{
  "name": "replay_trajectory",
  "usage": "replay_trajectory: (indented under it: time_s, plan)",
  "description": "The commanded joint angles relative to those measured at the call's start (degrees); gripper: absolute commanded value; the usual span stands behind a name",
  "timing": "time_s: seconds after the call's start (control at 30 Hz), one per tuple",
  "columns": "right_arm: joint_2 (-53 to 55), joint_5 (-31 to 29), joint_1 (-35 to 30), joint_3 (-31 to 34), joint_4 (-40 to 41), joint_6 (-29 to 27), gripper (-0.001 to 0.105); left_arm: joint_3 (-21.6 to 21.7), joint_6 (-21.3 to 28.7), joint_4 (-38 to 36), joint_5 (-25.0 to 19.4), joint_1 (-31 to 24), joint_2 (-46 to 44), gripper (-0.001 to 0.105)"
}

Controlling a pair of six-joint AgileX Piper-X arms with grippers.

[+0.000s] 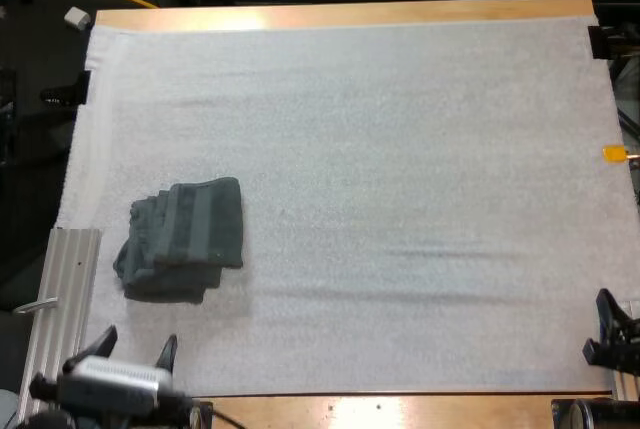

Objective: Pick towel from pile, fold and stack

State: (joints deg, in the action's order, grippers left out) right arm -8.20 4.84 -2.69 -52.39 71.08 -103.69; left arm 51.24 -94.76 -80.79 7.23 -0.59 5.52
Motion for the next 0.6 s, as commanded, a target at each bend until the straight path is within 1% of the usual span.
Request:
replay_trajectory:
  time_s: [0.0, 0.3, 0.57]
  plan:
    - [4.6, 0.3, 0.1, -0.5, 2.1, 0.3, 0.067, 0.1, 1.2, -3.1, -0.2, 0.2, -4.4, 0.062]
    - [11.1, 0.7, 0.1, -0.6, 5.8, 0.9, 0.067, 0.0, 2.6, -7.5, 0.1, 0.1, -11.8, 0.062]
    - [11.1, 0.1, -0.2, -0.2, 6.5, 0.7, 0.066, -0.1, 2.3, -8.7, 0.1, 0.0, -14.0, 0.062]
